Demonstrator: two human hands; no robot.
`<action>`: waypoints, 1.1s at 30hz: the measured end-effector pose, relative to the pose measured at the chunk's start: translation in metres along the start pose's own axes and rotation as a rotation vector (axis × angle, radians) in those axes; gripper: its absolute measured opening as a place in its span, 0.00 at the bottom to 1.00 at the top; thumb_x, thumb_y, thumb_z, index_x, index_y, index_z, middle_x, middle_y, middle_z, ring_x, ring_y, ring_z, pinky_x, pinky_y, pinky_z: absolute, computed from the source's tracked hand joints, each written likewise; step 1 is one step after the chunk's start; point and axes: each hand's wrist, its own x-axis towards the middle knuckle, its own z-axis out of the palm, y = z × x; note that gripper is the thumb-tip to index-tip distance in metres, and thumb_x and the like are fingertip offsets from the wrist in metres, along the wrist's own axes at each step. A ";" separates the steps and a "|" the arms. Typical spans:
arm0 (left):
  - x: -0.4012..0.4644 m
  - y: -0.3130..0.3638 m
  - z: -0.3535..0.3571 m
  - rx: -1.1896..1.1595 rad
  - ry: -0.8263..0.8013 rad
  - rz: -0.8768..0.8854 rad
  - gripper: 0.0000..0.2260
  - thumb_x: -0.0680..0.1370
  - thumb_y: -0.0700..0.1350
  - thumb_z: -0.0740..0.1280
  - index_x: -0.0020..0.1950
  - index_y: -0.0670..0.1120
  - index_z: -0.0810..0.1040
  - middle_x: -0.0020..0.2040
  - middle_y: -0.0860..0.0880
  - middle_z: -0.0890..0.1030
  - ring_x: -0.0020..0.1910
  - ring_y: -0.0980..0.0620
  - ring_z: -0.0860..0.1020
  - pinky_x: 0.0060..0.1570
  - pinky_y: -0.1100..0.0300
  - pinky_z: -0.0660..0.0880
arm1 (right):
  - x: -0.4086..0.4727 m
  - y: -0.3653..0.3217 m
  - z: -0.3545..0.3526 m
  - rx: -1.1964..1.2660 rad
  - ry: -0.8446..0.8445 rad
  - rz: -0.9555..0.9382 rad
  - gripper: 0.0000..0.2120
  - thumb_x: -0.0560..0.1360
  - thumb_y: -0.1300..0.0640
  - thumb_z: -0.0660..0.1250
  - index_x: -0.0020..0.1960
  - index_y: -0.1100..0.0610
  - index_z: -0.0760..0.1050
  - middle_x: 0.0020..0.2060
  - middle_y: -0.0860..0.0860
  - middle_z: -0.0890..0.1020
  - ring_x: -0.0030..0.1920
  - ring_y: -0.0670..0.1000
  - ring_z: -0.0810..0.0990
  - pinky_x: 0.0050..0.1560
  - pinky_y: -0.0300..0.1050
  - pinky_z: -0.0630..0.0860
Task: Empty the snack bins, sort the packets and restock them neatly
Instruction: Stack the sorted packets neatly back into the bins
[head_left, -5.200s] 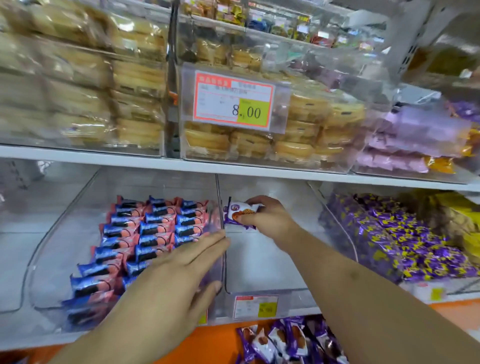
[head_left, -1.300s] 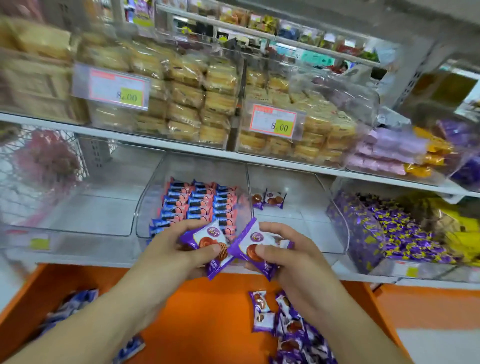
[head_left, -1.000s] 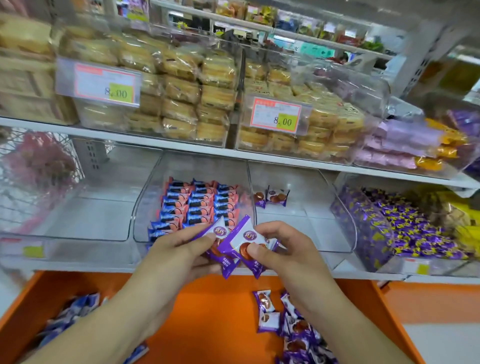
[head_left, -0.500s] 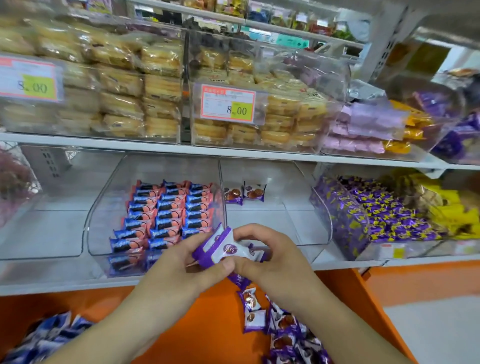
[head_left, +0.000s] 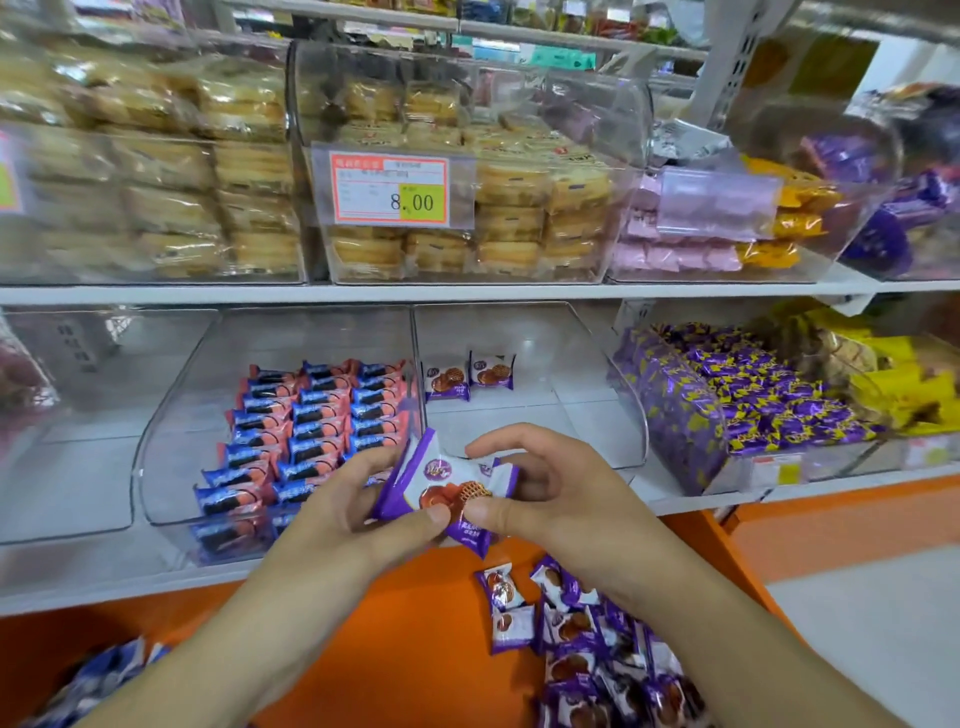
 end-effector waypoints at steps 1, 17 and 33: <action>0.000 0.001 0.001 0.052 -0.018 0.010 0.27 0.72 0.41 0.77 0.69 0.50 0.76 0.57 0.46 0.87 0.56 0.44 0.86 0.62 0.46 0.80 | 0.000 0.001 -0.002 -0.025 0.006 -0.001 0.18 0.74 0.58 0.80 0.61 0.46 0.80 0.55 0.51 0.87 0.54 0.51 0.87 0.55 0.57 0.85; 0.112 0.066 0.059 0.793 -0.110 0.181 0.21 0.65 0.53 0.83 0.54 0.56 0.80 0.40 0.57 0.86 0.32 0.63 0.80 0.32 0.69 0.73 | 0.025 0.008 -0.104 -0.629 0.371 -0.167 0.25 0.75 0.48 0.76 0.70 0.39 0.74 0.67 0.36 0.76 0.67 0.39 0.73 0.70 0.40 0.69; 0.341 -0.018 0.129 1.358 0.207 0.431 0.27 0.65 0.68 0.77 0.56 0.56 0.76 0.46 0.54 0.82 0.51 0.46 0.81 0.53 0.55 0.72 | 0.040 0.081 -0.140 -0.774 0.422 -0.166 0.25 0.81 0.53 0.69 0.77 0.44 0.68 0.73 0.37 0.70 0.75 0.40 0.61 0.69 0.21 0.48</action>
